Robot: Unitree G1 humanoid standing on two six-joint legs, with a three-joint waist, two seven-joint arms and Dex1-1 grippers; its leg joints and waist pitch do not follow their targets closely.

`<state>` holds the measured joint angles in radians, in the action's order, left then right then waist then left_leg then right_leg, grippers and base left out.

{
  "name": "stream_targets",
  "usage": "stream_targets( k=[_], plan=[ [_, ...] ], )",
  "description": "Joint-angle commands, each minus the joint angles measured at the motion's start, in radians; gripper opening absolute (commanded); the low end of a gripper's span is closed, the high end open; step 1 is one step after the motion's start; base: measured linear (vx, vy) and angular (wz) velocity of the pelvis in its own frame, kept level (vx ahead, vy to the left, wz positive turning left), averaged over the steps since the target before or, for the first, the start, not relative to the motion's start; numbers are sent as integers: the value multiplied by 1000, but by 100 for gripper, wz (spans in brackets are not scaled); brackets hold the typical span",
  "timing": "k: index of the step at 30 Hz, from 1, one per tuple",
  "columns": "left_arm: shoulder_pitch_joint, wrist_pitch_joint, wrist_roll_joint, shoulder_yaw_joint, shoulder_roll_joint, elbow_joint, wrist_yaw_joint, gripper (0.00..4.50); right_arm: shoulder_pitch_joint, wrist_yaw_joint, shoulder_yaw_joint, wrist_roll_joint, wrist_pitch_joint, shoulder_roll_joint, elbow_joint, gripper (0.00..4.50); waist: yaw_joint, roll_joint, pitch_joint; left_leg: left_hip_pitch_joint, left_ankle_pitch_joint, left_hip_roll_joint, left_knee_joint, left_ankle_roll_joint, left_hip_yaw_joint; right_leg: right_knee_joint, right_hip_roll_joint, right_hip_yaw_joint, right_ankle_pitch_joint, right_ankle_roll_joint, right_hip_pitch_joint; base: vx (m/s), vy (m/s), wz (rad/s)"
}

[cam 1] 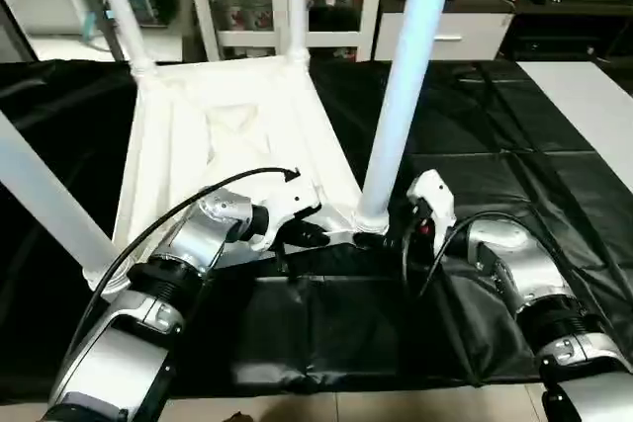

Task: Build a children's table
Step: Rotate leg to tighten

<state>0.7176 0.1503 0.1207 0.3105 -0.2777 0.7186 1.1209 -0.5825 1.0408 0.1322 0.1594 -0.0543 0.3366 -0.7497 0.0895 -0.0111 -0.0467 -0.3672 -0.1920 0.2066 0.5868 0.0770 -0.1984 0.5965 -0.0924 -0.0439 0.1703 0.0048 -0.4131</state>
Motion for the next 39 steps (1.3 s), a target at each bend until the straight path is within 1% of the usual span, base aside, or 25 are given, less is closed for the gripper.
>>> stream_targets(
  k=[1, 2, 3, 8, 9, 10, 12, 13, 15, 16, 18, 19, 21, 22, 23, 28, 29, 34, 35, 36, 37, 38, 39],
  plan=[
    [-40, 38, 29, 49, -13, 10, 29, 0, -22, 17, -11, 12, 19, -1, -13, 422, 2, 11, 67, 10, -138, 25, -62, -89, 5, -47, -45, 26, 82, -298, 54, 0, 0, 0],
    [-43, 39, 29, 50, -14, 7, 30, 0, -26, 25, -23, 24, 21, -10, -23, 422, 3, 12, 68, 9, -132, 25, -61, -94, 5, -46, -46, 25, 75, -299, 55, 0, 0, 0],
    [-43, 37, 30, 50, -13, 12, 28, 0, -27, 22, -26, 26, 24, -12, -26, 422, 3, 9, 68, 9, -130, 25, -62, -95, 5, -46, -46, 25, 73, -299, 54, 0, 0, 0],
    [-40, 41, 31, 50, -9, 16, 28, 0, -23, 35, -33, 28, 18, -11, -28, 422, 2, 10, 68, 10, -130, 23, -61, -95, 4, -46, -44, 24, 73, -300, 55, 0, 0, 0],
    [-39, 41, 31, 50, -9, 16, 28, 0, -23, 35, -33, 28, 18, -11, -27, 407, 2, 12, 67, 9, -131, 23, -61, -95, 4, -47, -44, 24, 76, -300, 55, 0, 0, 0],
    [-38, 41, 30, 51, -9, 15, 28, 0, -23, 39, -33, 27, 21, -9, -28, 407, 2, 12, 68, 10, -132, 23, -61, -95, 5, -47, -44, 24, 82, -298, 55, 0, 0, 0],
    [-37, 43, 26, 50, -8, 11, 25, 0, -23, 46, -27, 15, 35, -2, -38, 388, 3, 13, 69, 10, -126, 24, -60, -97, 4, -46, -44, 24, 79, -299, 55, 0, 0, 0],
    [-37, 44, 25, 50, -8, 10, 24, 0, -24, 47, -28, 14, 39, -3, -43, 388, 3, 13, 68, 10, -124, 23, -60, -97, 4, -46, -44, 24, 78, -299, 54, 0, 0, 0],
    [-40, 44, 25, 50, -9, 9, 22, 0, -27, 43, -26, 10, 49, -4, -55, 364, 3, 11, 68, 10, -124, 24, -60, -98, 4, -46, -45, 24, 80, -302, 54, 0, 0, 0],
    [-41, 43, 25, 50, -8, 10, 21, 0, -27, 42, -25, 9, 52, -4, -58, 356, 2, 12, 69, 9, -125, 23, -60, -97, 4, -47, -44, 24, 79, -302, 54, 0, 0, 0],
    [-44, 44, 26, 51, -6, 11, 18, 0, -29, 37, -26, 10, 53, -10, -61, 338, 3, 19, 68, 9, -120, 23, -60, -102, 4, -46, -44, 24, 80, -299, 55, 0, 0, 0],
    [-44, 45, 26, 51, -6, 11, 17, 0, -30, 37, -28, 11, 52, -12, -62, 338, 4, 17, 69, 9, -118, 23, -59, -102, 4, -45, -45, 24, 81, -300, 55, 0, 0, 0],
    [-46, 47, 26, 51, -6, 7, 17, 0, -31, 43, -26, 10, 51, -14, -60, 317, 4, 17, 69, 9, -117, 24, -59, -103, 4, -45, -45, 24, 87, -298, 55, 0, 0, 0],
    [-48, 50, 24, 50, -7, 3, 18, 0, -32, 43, -25, 8, 53, -14, -59, 317, 4, 17, 69, 9, -117, 24, -59, -103, 4, -45, -45, 24, 87, -298, 55, 0, 0, 0],
    [-50, 50, 23, 49, -9, -1, 18, 0, -33, 42, -26, 8, 54, -16, -60, 292, 4, 20, 69, 9, -113, 24, -59, -107, 4, -45, -44, 24, 86, -297, 54, 0, 0, 0],
    [-59, 51, 22, 48, -14, -9, 19, 0, -41, 37, -29, 10, 66, -24, -73, 277, 4, 22, 69, 9, -107, 24, -59, -107, 4, -44, -45, 24, 86, -296, 53, 0, 0, 0],
    [-60, 51, 22, 48, -13, -9, 18, 0, -42, 38, -28, 9, 68, -25, -76, 277, 3, 18, 68, 10, -110, 24, -59, -106, 4, -45, -45, 24, 87, -298, 52, 0, 0, 0],
    [-68, 61, 20, 53, -5, -22, 17, 0, -36, 41, -26, 1, 80, -29, -75, 274, 3, 23, 68, 9, -113, 24, -59, -104, 4, -44, -45, 24, 80, -298, 54, 0, 0, 0],
    [-68, 59, 14, 44, 5, -23, 0, 0, -30, 1, -36, 2, 89, -43, -69, 274, 4, 24, 68, 9, -111, 24, -59, -106, 4, -43, -45, 24, 80, -298, 54, 0, 0, 0],
    [-68, 59, 14, 43, 5, -23, -1, 0, -30, -1, -36, 2, 89, -44, -69, 274, 3, 24, 68, 9, -108, 24, -59, -106, 3, -43, -46, 25, 79, -299, 54, 0, 0, 0],
    [-65, 58, 12, 37, 12, -19, -14, 0, -28, -32, -43, 2, 96, -54, -69, 274, 2, 24, 67, 8, -115, 24, -60, -103, 4, -45, -46, 25, 94, -295, 53, 0, 0, 0],
    [-58, 56, 12, 30, 22, -7, -36, 0, -26, -85, -53, -2, 110, -72, -73, 274, -1, 23, 65, 10, -135, 24, -62, -94, 4, -50, -46, 26, 124, -288, 50, 0, 0, 0],
    [-34, 51, 10, 3, 55, 36, -114, 0, -16, -182, -72, -4, 123, -111, -71, 274, -5, 20, 62, 11, -164, 22, -65, -74, 5, -57, -46, 28, 165, -276, 47, 0, 0, 0]
  ],
)
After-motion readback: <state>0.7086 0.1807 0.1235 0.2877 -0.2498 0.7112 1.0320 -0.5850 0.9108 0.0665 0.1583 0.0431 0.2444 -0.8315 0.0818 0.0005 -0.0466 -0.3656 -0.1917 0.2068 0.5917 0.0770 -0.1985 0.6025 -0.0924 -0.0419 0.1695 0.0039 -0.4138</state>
